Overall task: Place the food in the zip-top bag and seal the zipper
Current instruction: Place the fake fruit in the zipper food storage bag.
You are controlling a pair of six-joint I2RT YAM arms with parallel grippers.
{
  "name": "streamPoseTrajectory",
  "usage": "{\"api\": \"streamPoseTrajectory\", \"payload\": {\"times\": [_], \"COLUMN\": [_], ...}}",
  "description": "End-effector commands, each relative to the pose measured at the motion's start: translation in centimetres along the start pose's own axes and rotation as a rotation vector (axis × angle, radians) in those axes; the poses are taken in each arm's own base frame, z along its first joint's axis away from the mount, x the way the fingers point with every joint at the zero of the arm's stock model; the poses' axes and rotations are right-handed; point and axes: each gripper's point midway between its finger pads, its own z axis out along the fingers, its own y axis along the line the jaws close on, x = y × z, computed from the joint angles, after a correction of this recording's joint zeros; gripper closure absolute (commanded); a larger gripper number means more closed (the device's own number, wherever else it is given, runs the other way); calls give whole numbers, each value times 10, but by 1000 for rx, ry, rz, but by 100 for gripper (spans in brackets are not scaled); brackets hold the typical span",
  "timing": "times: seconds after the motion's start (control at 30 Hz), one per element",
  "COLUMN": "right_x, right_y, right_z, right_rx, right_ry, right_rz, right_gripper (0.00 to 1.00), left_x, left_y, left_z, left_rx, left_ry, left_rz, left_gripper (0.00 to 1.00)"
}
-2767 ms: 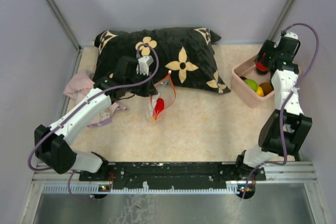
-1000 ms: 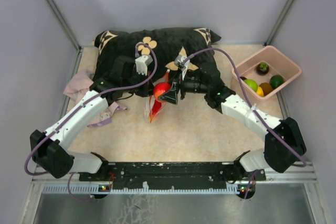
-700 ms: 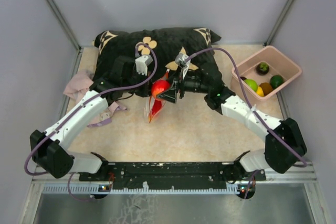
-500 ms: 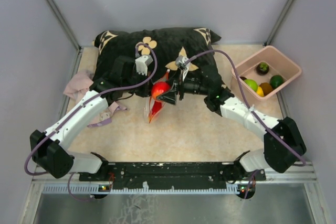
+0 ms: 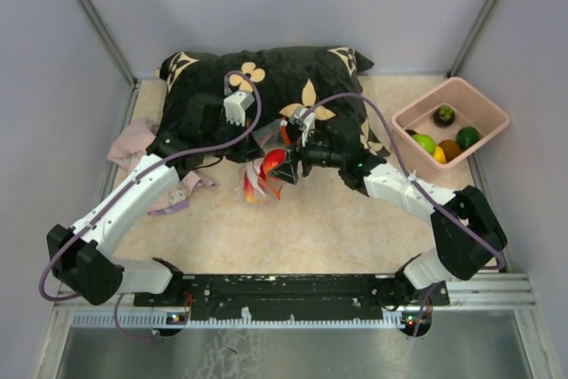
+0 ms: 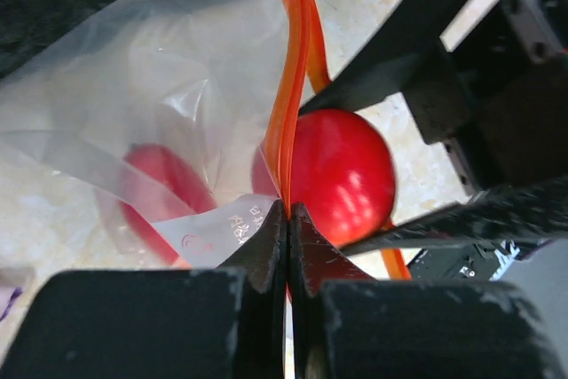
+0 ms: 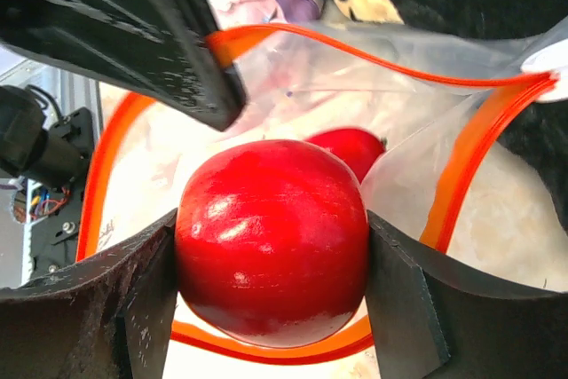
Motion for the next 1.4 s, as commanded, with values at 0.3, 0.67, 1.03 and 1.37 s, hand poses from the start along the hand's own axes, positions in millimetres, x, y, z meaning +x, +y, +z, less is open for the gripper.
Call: {"api": "streamPoseTrajectory", "payload": {"times": [0.3, 0.67, 1.03, 1.37], "right_x": [-13, -14, -40, -42], "right_y": [-29, -62, -55, -40], "right_z": [12, 15, 24, 45], "right_rx": [151, 364, 322, 258], "right_ry": [-64, -170, -389, -299], "right_rz": [-7, 278, 528, 630], "right_gripper": [76, 70, 68, 42], "left_x": [-7, 3, 13, 17], "left_y": [-39, -49, -59, -62], "left_z": [-7, -2, 6, 9], "left_rx": [200, 279, 318, 332], "left_ry": [-12, 24, 47, 50], "left_rz": [26, 1, -38, -72], "left_gripper": [100, 100, 100, 100]}}
